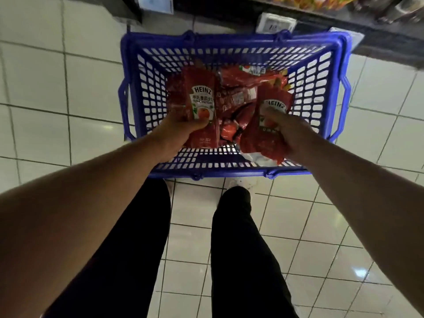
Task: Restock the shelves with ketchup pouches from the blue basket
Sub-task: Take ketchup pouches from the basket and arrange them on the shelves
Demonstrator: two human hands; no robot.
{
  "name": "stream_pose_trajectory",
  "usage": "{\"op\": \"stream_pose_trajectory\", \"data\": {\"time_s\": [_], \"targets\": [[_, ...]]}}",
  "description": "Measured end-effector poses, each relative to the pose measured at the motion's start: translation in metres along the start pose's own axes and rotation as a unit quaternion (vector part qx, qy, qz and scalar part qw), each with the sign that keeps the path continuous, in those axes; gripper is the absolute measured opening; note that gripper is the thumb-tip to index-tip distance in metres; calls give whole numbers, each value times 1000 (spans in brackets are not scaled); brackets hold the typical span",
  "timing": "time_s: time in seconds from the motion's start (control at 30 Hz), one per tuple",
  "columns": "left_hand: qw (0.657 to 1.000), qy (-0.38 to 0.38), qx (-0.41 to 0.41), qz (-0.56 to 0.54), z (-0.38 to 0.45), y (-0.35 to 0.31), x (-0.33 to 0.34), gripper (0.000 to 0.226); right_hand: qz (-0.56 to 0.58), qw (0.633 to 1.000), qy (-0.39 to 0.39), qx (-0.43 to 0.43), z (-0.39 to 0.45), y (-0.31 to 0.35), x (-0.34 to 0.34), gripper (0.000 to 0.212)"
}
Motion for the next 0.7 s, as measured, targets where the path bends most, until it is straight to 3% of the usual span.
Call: {"op": "stream_pose_trajectory", "data": {"time_s": [0.07,0.17,0.3,0.4,0.57,0.7], "targets": [[999,29,0,-20,-44,-30,3,38,91,990,88,61,-47,9,14,33],[998,45,8,-46,-116,-85,-3,41,125,980,147,40,-122,39,21,44],[993,87,62,-55,-226,-178,-11,45,92,989,106,-55,-234,99,28,62],[990,83,115,-25,-302,-244,-21,52,50,982,45,-176,-316,148,26,49],[978,-19,208,-18,-410,-329,-22,25,34,950,14,-309,-441,215,23,28],[958,-24,286,-13,-475,-376,-14,24,31,929,14,-368,-518,250,29,35]]}}
Point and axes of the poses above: each hand's wrist, its own z-axis towards the middle knuckle, its own x-axis out of the palm, y = z × x, the point moved 5 cm from there along z, towards the middle knuckle, and after that the axes turned 10 degrees about -y, right-handed, at the moved point
